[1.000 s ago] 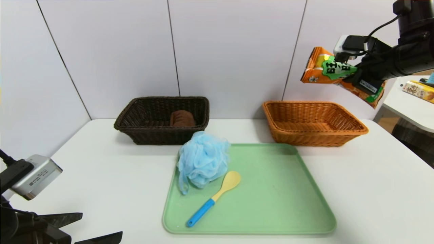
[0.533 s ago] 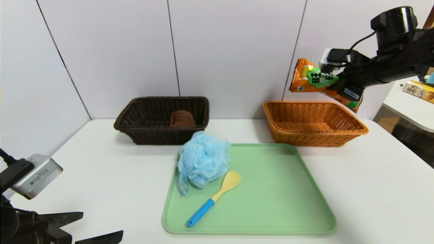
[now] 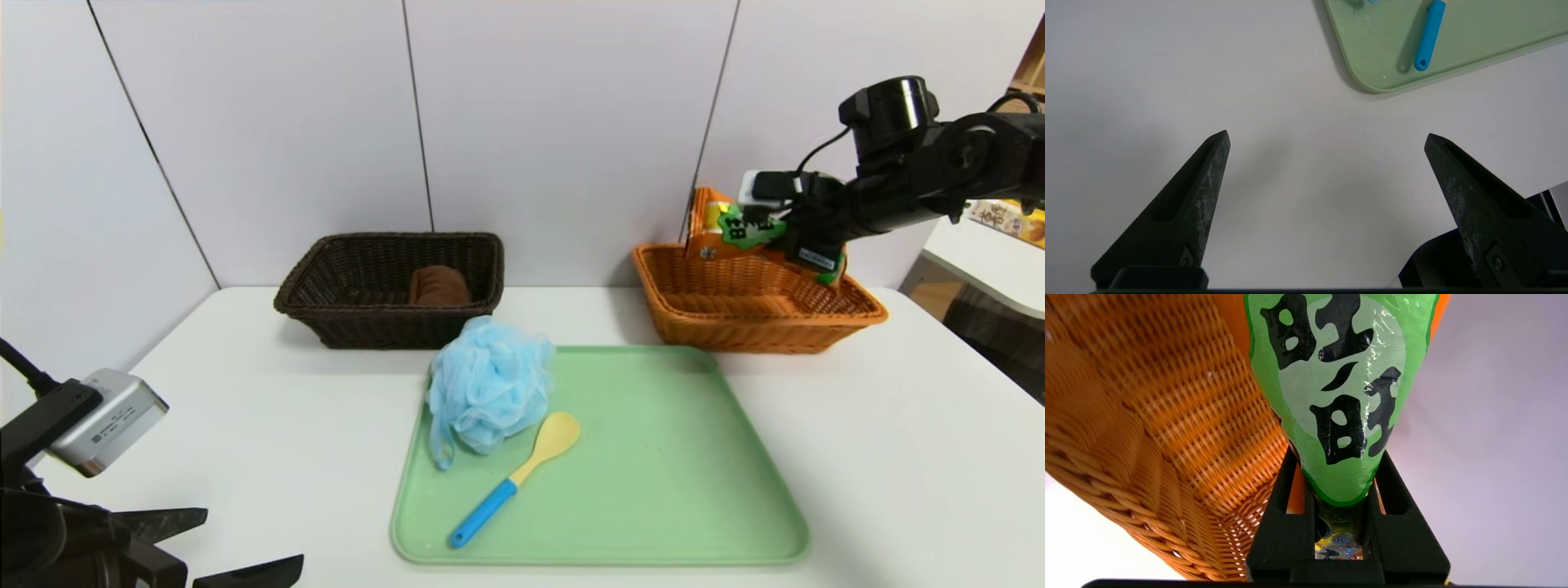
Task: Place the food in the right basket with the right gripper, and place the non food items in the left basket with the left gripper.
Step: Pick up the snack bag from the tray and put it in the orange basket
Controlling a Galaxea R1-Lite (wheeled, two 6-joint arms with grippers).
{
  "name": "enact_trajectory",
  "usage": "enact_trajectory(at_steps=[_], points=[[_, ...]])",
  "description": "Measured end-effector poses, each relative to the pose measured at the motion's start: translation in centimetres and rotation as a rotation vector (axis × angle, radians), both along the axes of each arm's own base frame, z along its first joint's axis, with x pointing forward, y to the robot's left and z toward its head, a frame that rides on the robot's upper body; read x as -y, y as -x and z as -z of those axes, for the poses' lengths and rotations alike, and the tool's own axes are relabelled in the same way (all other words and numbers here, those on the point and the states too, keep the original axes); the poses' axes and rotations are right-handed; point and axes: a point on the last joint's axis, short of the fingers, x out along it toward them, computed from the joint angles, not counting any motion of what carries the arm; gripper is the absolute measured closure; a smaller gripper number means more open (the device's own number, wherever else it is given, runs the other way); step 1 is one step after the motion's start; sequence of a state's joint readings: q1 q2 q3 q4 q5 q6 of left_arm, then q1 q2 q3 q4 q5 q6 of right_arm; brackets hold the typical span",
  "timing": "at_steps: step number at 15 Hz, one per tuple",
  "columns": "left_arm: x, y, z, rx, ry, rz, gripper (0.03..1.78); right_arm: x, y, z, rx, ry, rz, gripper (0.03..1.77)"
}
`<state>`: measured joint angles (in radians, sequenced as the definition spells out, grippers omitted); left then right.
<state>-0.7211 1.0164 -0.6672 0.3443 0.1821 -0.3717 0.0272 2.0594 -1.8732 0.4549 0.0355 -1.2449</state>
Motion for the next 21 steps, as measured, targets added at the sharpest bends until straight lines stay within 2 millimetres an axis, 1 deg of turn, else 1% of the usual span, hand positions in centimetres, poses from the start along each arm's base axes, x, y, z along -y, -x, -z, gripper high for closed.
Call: enact_trajectory(at_steps=[3, 5, 11, 21], points=[[0.2, -0.2, 0.1, -0.002, -0.001, 0.000, 0.12, 1.0, -0.1, 0.6, -0.027, 0.081, -0.052, 1.47], [0.2, -0.2, 0.1, -0.004, -0.003, 0.000, 0.12, 1.2, -0.1, 0.9, -0.035, 0.097, -0.063, 1.47], [0.3, -0.3, 0.2, -0.008, -0.007, -0.001, 0.12, 0.8, 0.0, 1.9, -0.070, 0.094, -0.082, 1.47], [0.2, -0.3, 0.2, -0.009, -0.007, -0.001, 0.12, 0.3, 0.1, 2.3, -0.081, 0.091, -0.097, 1.47]])
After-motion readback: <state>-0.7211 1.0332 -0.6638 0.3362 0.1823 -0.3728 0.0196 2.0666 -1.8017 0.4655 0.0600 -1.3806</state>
